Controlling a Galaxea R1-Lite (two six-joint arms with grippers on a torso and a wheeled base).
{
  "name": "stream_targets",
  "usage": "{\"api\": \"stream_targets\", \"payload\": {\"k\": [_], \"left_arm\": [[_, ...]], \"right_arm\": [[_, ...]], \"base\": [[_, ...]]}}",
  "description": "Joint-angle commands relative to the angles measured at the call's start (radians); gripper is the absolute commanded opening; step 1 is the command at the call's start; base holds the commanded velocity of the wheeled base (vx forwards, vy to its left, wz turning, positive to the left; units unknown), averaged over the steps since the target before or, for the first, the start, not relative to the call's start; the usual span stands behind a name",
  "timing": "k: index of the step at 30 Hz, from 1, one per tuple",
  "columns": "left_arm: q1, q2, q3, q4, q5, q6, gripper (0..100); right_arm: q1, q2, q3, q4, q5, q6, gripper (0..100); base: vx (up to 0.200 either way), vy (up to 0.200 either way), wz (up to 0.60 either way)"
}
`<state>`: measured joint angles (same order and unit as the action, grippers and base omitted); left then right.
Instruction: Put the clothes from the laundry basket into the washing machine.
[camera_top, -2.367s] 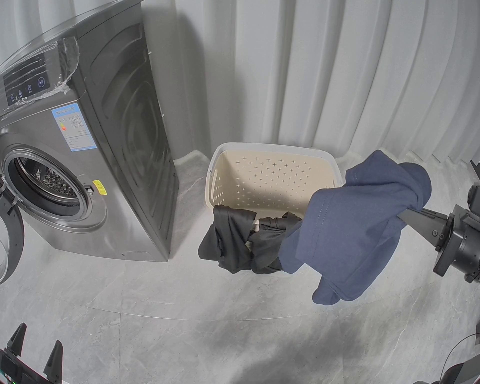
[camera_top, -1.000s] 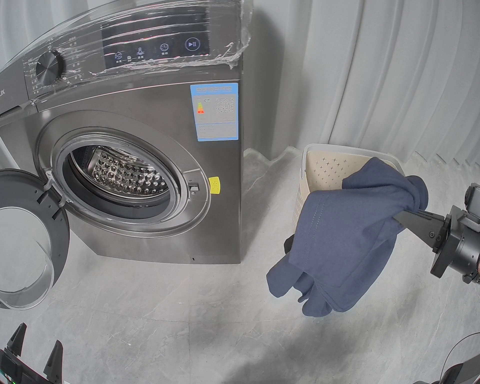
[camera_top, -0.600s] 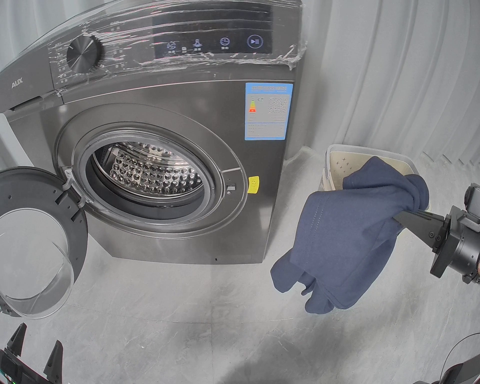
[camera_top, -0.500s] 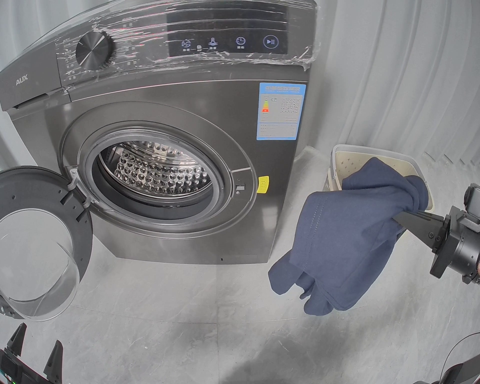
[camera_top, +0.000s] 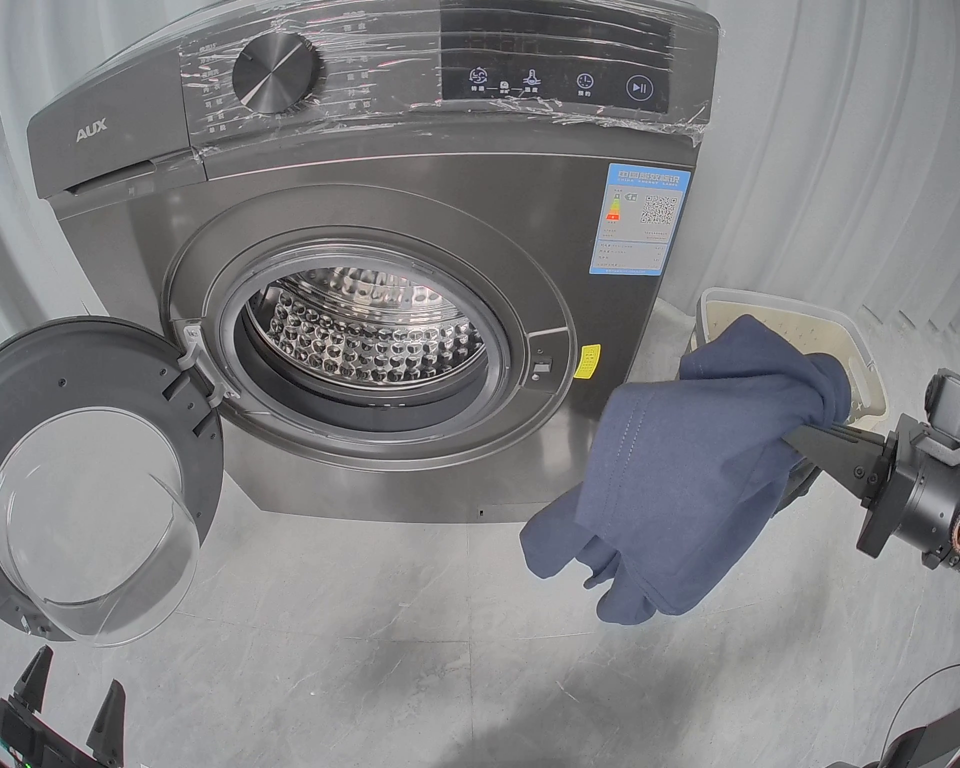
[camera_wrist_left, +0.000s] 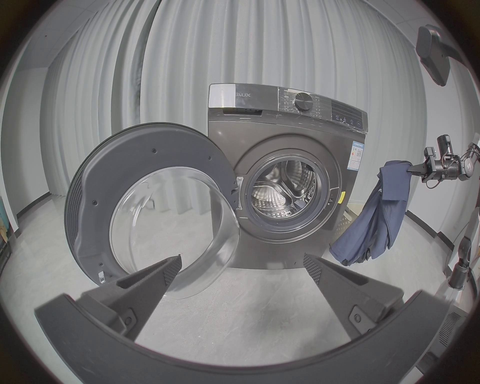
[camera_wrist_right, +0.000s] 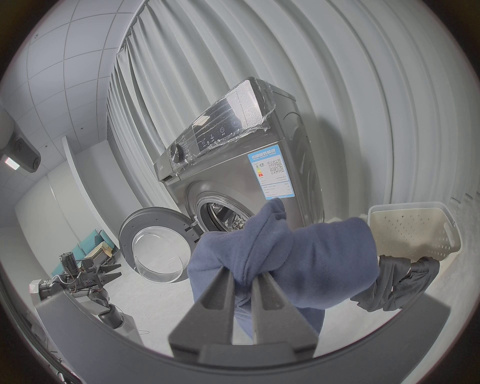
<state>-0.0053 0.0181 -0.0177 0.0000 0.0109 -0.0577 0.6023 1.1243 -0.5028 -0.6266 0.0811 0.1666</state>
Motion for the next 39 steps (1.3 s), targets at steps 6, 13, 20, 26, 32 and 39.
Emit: {"api": "stream_targets", "payload": {"k": [6, 13, 20, 26, 32, 39], "left_arm": [[-0.001, -0.017, 0.018, 0.000, 0.000, -0.001, 100], [0.001, -0.017, 0.018, 0.000, 0.000, 0.001, 100], [0.001, -0.017, 0.018, 0.000, 0.001, 0.002, 100], [0.001, -0.017, 0.018, 0.000, 0.001, 0.009, 100], [0.002, -0.017, 0.018, -0.003, 0.004, 0.021, 100], [0.002, -0.018, 0.018, -0.003, 0.000, 0.038, 100]], "right_arm": [[-0.001, 0.011, 0.000, -0.005, 0.000, 0.002, 0], [0.010, 0.020, 0.035, -0.001, -0.014, -0.006, 0], [0.022, 0.062, 0.020, -0.016, -0.015, 0.008, 0], [0.065, 0.124, -0.059, -0.021, -0.017, 0.028, 0], [0.123, 0.224, -0.166, -0.024, -0.040, 0.077, 0], [0.134, 0.324, -0.181, -0.137, -0.052, 0.088, 0]], "base": [[0.000, 0.000, 0.00], [0.000, 0.171, 0.00], [0.000, 0.200, 0.00], [0.000, 0.167, 0.00], [0.000, 0.000, 0.00], [0.000, 0.000, 0.00]]}}
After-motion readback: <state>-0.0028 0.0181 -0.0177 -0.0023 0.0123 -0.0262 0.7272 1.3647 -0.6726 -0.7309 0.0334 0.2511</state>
